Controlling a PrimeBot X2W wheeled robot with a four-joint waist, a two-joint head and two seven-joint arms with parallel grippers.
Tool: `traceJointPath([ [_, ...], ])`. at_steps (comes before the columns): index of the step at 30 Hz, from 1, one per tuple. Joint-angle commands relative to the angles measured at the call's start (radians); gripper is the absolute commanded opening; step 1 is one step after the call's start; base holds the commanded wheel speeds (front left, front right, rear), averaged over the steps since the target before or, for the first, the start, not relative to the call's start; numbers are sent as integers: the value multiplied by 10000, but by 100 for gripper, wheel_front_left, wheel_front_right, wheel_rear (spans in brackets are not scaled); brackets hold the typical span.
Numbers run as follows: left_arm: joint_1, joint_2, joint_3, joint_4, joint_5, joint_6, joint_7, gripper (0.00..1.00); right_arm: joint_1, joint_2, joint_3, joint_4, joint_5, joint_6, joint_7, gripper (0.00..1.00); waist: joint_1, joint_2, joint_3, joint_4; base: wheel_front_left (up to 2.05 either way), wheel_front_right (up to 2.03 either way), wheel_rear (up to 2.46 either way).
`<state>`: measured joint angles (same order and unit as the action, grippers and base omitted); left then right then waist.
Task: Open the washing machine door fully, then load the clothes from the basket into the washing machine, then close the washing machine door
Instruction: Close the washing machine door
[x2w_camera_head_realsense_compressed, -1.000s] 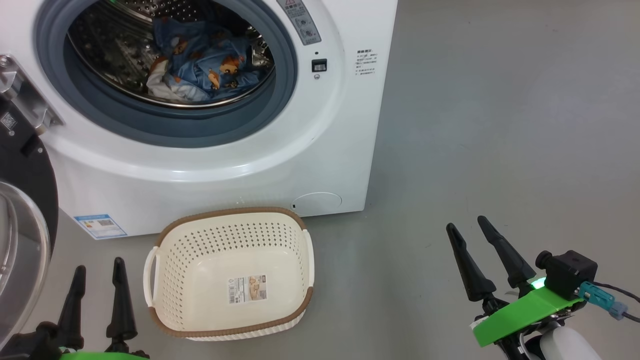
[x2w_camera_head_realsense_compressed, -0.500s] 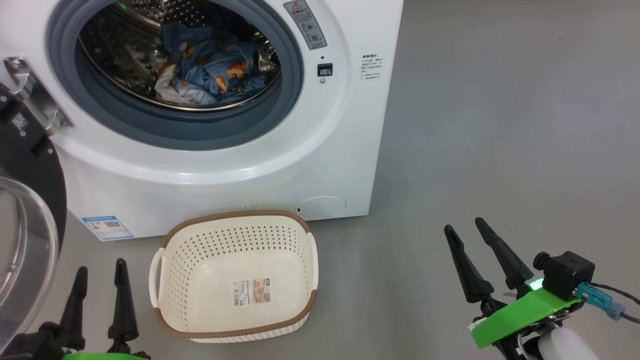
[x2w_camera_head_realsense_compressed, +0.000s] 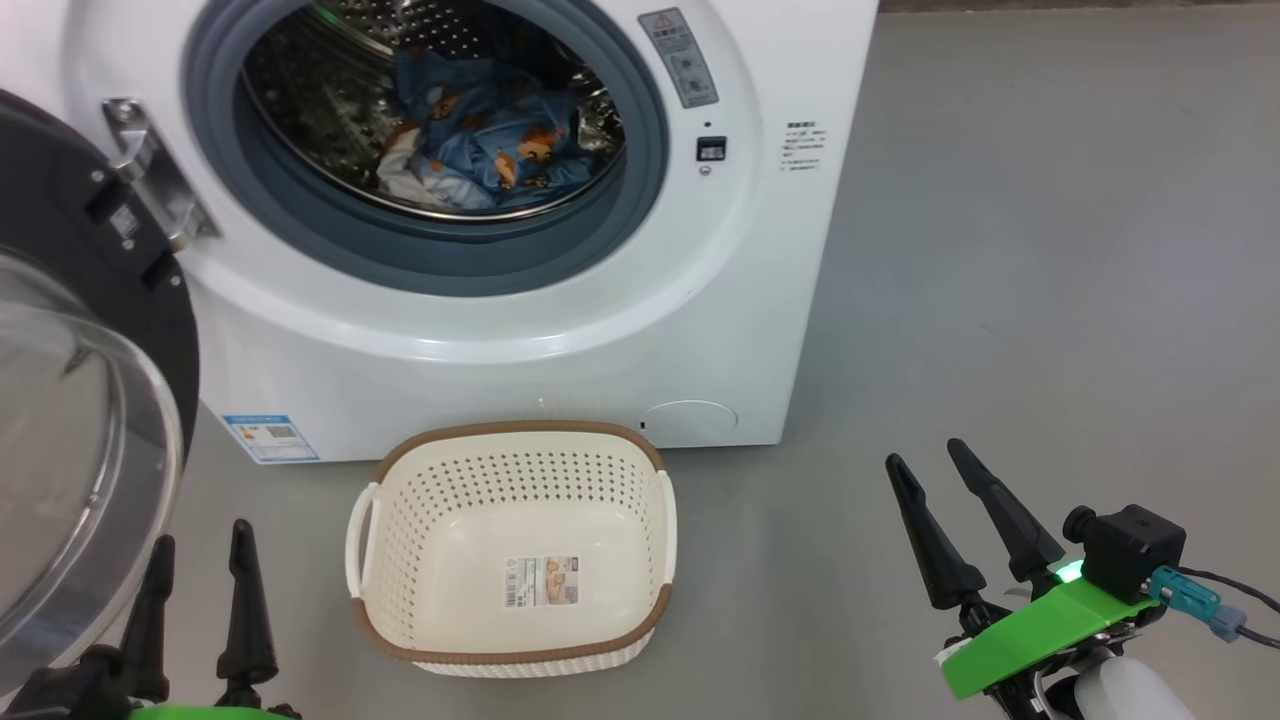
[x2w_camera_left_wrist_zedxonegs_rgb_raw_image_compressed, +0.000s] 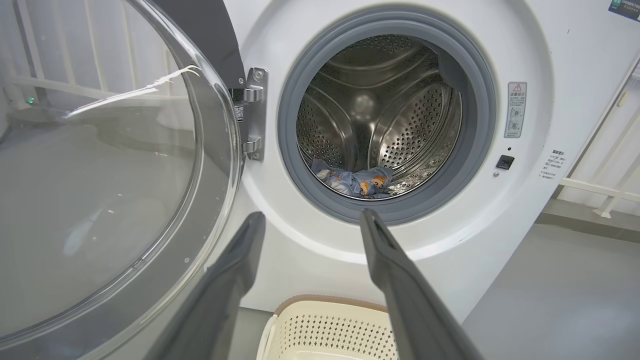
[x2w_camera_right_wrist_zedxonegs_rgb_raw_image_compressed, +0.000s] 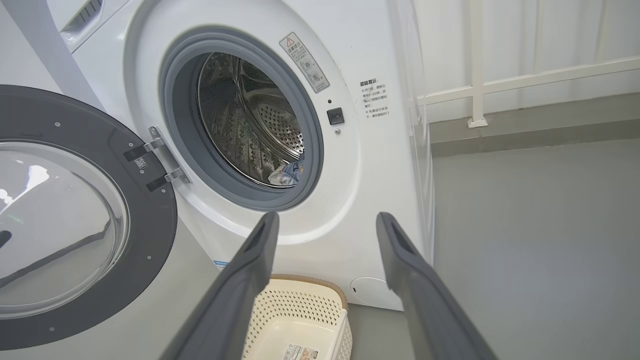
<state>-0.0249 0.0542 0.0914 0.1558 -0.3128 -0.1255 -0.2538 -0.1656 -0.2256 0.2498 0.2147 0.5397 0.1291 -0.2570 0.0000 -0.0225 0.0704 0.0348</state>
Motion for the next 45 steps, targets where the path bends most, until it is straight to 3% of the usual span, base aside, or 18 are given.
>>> traceJointPath([
  [1, -186, 104, 369, -233, 83, 109, -80, 100, -75, -101, 238, -199, 80, 16, -48, 100, 0, 0, -71, 194, 0, 0, 0],
  [10, -164, 24, 551, -501, 300, 409, -80, 100, -52, -88, 204, -182, 115, 16, -48, 100, 0, 0, -103, 955, 0, 0, 0],
  [29, -39, -34, 614, -539, 315, 566, -80, 100, -30, -46, 246, -165, 144, 16, -48, 100, 0, 0, -168, 2714, 0, 0, 0],
  [45, 13, -38, 483, -527, 168, 642, -80, 100, -24, -46, 289, -116, 144, 16, -48, 100, 0, 0, -235, 3793, 0, 0, 0],
])
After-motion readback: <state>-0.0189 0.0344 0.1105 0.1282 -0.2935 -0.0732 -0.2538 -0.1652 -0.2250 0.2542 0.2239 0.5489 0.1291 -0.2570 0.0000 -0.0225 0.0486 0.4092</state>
